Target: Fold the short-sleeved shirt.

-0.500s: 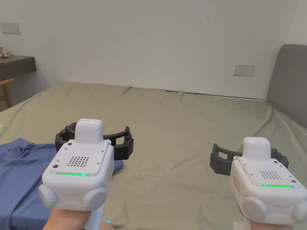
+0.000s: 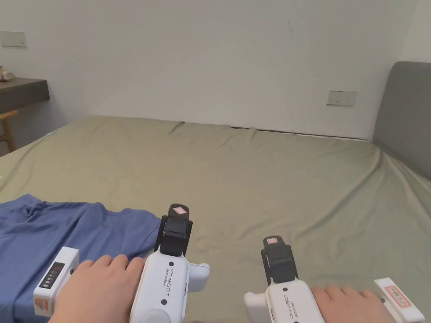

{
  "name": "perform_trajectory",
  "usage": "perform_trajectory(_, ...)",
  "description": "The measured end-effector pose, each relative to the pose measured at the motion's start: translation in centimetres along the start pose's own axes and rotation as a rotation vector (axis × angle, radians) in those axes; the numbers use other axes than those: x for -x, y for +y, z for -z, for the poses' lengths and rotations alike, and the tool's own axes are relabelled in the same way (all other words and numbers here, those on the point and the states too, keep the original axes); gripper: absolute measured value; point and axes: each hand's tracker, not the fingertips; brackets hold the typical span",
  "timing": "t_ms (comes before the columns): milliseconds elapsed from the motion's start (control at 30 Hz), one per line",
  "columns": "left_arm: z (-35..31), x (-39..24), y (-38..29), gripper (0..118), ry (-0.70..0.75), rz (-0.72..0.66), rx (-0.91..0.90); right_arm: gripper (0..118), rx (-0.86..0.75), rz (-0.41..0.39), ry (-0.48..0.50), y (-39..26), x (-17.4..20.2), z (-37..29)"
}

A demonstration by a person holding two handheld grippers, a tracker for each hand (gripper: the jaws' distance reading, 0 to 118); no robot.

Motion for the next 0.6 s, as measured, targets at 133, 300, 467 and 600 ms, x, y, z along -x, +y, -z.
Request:
perform_trajectory(133,0.9,2.8,-0.3,118,-0.151,-0.313,0.054,118,0.046,0.221,0.038,-1.4,-1.3,0.5)
perform_trajectory(300,3.6,10.9,-6.4,118,-0.300,-1.286,0.245,118,0.106,1.191,0.057,-7.7,-8.0,1.0)
perform_trajectory(467,2.9,13.3,-14.6,118,-0.133,-1.921,0.237,118,-0.069,2.011,0.009,-15.4,-9.3,-1.6)
perform_trajectory(600,2.3,12.9,-15.0,118,-0.084,-1.906,0.217,118,0.003,2.105,-0.060,-16.5,-8.9,-2.8)
